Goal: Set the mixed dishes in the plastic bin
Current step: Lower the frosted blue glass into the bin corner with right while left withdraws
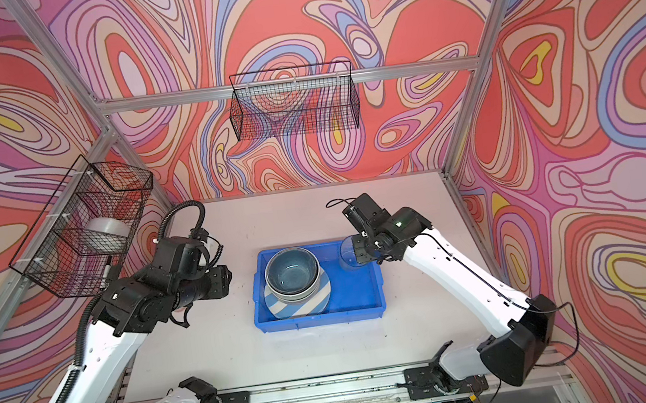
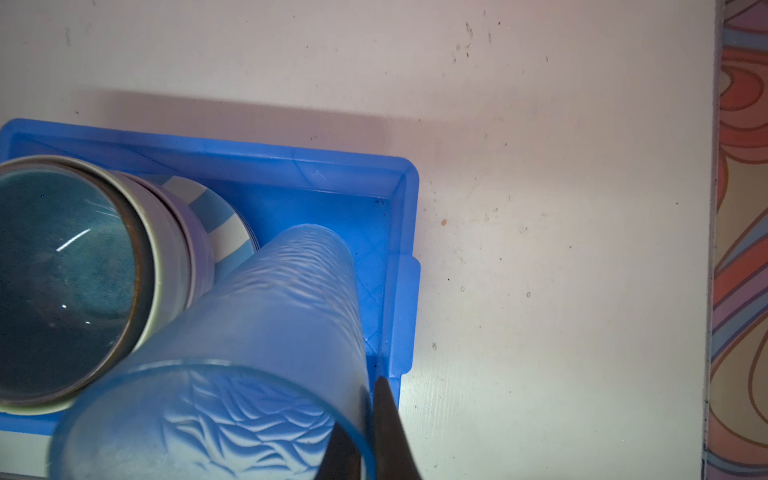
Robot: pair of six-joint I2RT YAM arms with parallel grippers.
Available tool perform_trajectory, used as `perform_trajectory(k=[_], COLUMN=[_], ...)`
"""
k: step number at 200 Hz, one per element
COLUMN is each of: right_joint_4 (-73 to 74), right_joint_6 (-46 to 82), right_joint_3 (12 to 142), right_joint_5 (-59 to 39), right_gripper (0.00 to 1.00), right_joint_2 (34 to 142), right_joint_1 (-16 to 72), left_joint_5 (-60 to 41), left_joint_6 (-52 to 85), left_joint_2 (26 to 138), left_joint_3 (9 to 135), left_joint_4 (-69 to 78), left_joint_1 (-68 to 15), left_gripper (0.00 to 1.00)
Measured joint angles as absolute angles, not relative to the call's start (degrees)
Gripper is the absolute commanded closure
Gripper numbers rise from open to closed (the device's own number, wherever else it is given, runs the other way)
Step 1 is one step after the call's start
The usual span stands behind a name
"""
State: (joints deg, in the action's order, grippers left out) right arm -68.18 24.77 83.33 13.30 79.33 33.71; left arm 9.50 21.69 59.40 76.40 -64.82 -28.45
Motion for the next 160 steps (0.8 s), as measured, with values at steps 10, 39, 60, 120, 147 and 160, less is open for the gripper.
perform_trajectory(k=[10, 39, 60, 120, 147, 160], right_joint_4=[-67.8, -66.4, -64.9, -60.8, -59.8, -59.7], right_joint_6=[24.6, 24.1, 23.4, 21.6, 20.7, 20.4], right_joint_3=[82.2, 81.0, 81.0, 81.0, 81.1, 81.3], right_joint_5=[12.8, 12.2, 12.1, 11.3, 10.7, 10.5], right_gripper=[1.0, 1.0, 1.0, 1.0, 1.0, 1.0], right_joint_2=[79.9, 83.2, 86.4, 92.3, 94.8, 95.5], right_joint_1=[33.2, 31.8, 30.8, 27.8, 26.4, 25.8], left_joint_5=[9.7, 10.7, 11.4, 12.7, 12.7, 12.8], left_joint_6=[21.7, 21.7, 21.7, 21.9, 22.1, 22.2], left_joint_2=[59.3, 58.9, 58.2, 56.5, 56.5, 56.5], left_joint_3=[76.3, 76.3, 76.3, 75.5, 75.5, 75.5], left_joint_4=[-65.0, -65.4, -66.2, -68.0, -68.0, -68.1], left_joint_1=[-28.4, -28.4, -28.4, -28.4, -28.4, -28.4], left_gripper=[0.41, 0.4, 0.4, 0.39, 0.39, 0.39])
